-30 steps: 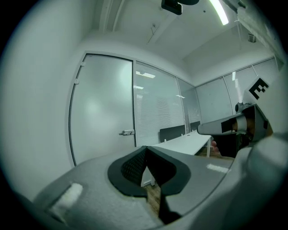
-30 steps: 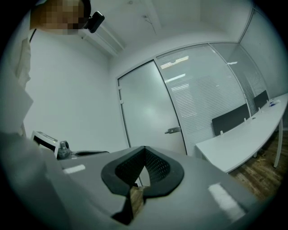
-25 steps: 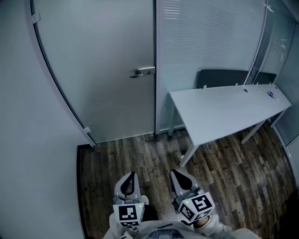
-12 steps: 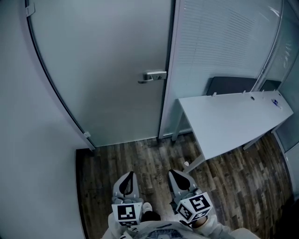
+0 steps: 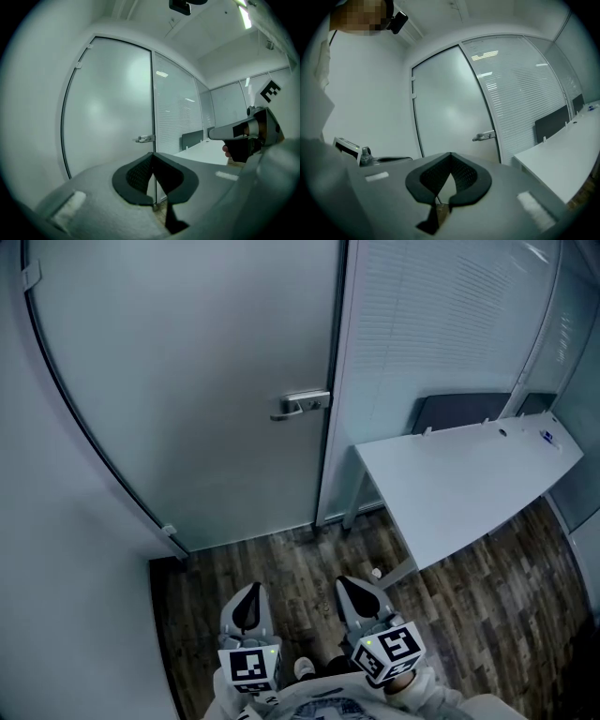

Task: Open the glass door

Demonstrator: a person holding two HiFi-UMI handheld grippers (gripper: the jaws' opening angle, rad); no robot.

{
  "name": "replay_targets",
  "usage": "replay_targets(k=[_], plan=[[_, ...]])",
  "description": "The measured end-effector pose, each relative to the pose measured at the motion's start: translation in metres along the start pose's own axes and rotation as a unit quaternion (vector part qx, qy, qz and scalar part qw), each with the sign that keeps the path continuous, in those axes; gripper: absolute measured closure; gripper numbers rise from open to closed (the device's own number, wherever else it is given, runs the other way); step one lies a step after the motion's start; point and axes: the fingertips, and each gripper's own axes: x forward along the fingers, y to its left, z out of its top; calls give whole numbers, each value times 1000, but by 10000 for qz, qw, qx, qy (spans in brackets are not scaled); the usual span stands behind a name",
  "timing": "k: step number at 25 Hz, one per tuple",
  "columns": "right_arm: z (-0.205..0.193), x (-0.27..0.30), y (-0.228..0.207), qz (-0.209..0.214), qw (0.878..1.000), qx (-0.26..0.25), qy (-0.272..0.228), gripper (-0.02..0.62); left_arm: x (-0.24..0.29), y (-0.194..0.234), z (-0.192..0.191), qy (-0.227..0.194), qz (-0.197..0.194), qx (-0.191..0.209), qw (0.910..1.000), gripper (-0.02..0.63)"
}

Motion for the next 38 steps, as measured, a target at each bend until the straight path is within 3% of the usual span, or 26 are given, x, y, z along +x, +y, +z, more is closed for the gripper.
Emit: replay_targets(k=[14,25,38], plan=[[20,56,-38,44,9998,97,-158,592,66,7,15,4,-4,170,9999,601],[56,152,-117,228,9994,263,-15,592,188,11,44,126,111,263,9995,601],[74,218,-185,455,9983,358,117,592,282,11,55,248,366,288,9986,601]])
